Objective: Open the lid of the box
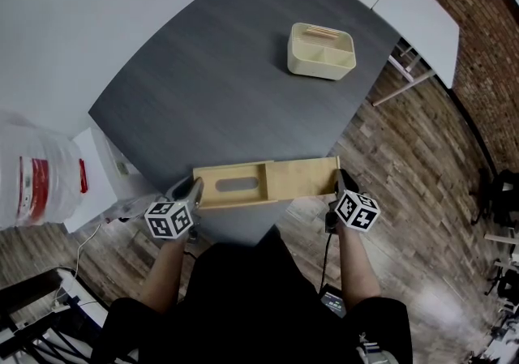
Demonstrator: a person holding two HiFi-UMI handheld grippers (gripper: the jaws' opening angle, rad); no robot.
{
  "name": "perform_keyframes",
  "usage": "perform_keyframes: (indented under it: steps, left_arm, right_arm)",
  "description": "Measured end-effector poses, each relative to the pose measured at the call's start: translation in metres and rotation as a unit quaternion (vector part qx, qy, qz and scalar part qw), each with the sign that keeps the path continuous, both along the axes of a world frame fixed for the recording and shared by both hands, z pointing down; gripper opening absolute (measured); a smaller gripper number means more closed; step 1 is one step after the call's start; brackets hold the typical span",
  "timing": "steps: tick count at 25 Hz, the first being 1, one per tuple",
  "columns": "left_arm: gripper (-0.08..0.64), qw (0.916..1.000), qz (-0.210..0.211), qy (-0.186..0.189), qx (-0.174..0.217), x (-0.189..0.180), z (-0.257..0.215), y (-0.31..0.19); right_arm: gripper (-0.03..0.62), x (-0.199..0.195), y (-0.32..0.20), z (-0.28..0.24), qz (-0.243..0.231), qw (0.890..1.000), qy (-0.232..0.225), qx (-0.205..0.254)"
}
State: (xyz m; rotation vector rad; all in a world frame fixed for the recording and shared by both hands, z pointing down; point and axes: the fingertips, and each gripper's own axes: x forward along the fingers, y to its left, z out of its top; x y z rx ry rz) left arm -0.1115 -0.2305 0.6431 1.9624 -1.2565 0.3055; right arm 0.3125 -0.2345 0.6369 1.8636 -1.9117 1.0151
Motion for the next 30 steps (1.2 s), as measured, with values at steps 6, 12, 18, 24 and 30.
perform_keyframes:
  steps: [6,12,18,24,30]
  left_arm:
    - [0.095,1.0000,-0.002,0.004,0.001,0.000,0.001,-0.001]
    - [0.095,1.0000,-0.001,0.003,0.003,0.000,0.001,-0.002]
    - [0.097,0.9998,0.000,0.012,0.014,0.002,0.001,-0.003]
    - [0.100,0.9980,0.009,0.011,0.061,0.000,-0.011,-0.010]
    - [0.100,0.9868,0.007,0.045,0.155,-0.018,-0.060,-0.021]
  right_arm:
    - [0.041,0.000,0.000,0.003,0.004,1.000,-0.002,0.001]
    - [0.044,0.000,-0.001,0.003,0.004,1.000,0.013,0.013]
    - [0.134,0.008,-0.006,-0.008,0.026,0.998,0.010,0.048]
    - [0.144,0.002,-0.007,-0.034,0.020,0.995,0.052,0.087]
    - [0.116,-0.019,0.007,-0.078,0.016,0.984,0.071,0.160]
